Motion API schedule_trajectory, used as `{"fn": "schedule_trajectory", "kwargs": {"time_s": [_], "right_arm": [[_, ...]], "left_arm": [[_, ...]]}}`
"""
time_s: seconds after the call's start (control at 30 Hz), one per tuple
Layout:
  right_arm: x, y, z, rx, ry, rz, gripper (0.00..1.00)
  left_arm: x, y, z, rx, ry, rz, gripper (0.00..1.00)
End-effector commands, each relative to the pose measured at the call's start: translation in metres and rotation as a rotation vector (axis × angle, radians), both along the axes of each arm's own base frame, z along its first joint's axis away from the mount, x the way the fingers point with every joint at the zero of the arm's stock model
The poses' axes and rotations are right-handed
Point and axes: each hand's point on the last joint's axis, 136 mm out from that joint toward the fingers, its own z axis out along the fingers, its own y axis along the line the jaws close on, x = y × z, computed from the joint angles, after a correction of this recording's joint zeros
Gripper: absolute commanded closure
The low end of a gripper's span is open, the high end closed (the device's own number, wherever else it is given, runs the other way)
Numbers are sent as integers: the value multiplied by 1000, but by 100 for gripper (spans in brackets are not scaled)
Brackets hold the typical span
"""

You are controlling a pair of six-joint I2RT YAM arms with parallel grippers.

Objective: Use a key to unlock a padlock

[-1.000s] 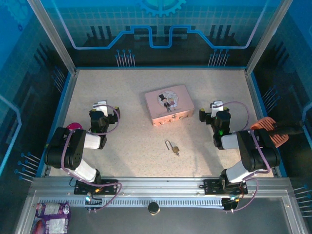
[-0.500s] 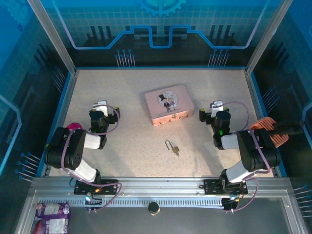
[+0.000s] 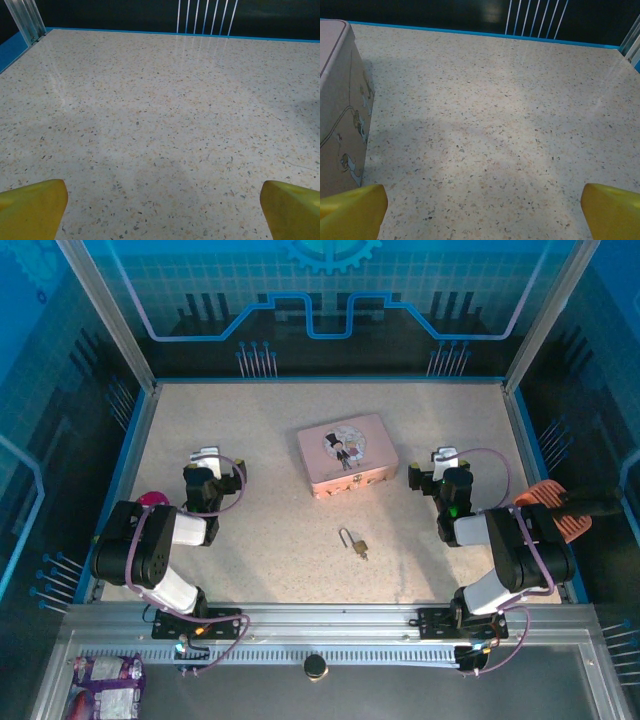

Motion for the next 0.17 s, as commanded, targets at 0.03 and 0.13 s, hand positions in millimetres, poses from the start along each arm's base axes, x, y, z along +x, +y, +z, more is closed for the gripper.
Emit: {"fn": "schedule_trajectory", "kwargs": {"time_s": [0.03,0.13], "right_arm": [[7,-4,11,11,-36,-12,0],[6,-8,12,9,-45,-38,0]], "left_arm": [[3,-1,9,-26,-28,-6,1],[3,-1,9,-26,-27,-6,1]]}}
